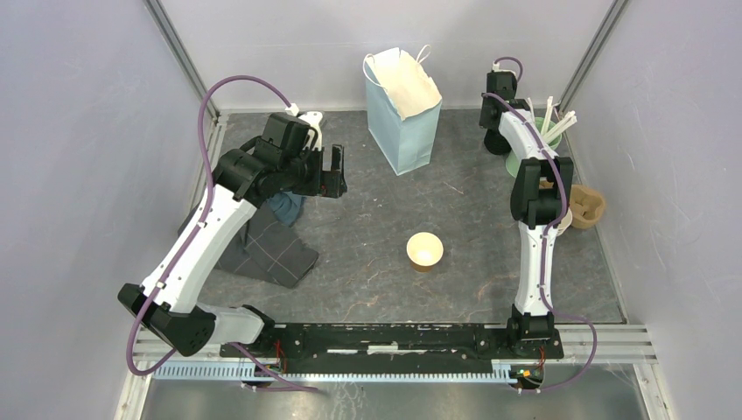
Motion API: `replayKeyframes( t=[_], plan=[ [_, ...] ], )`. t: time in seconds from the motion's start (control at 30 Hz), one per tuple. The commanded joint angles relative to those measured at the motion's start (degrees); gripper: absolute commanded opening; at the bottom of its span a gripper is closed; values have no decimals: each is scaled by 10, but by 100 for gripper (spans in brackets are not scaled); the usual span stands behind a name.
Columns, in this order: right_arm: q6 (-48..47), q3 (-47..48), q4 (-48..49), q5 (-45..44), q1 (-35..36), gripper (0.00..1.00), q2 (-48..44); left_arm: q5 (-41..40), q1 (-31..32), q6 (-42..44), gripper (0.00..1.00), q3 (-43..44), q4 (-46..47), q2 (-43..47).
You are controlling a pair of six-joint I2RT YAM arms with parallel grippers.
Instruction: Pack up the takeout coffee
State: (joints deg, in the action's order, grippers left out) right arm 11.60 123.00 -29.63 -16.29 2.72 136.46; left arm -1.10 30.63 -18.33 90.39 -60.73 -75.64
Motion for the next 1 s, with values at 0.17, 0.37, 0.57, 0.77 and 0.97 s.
replayKeyframes(
  t=[0.17,0.37,0.57,0.77,0.97],
  plan=[
    [-90,26,11,7,14,1,-35,8,1,25,100,19,22,12],
    [-110,41,5,-2,22,1,-43,8,2,25,100,19,25,11],
    [-148,41,4,-8,34,2,-66,8,1,22,100,21,26,11],
    [-119,0,-36,40,56,1,-158,26,1,13,100,43,27,8],
    [-51,-231,-68,157,96,1,-388,61,1,-13,100,53,48,18]
  ],
)
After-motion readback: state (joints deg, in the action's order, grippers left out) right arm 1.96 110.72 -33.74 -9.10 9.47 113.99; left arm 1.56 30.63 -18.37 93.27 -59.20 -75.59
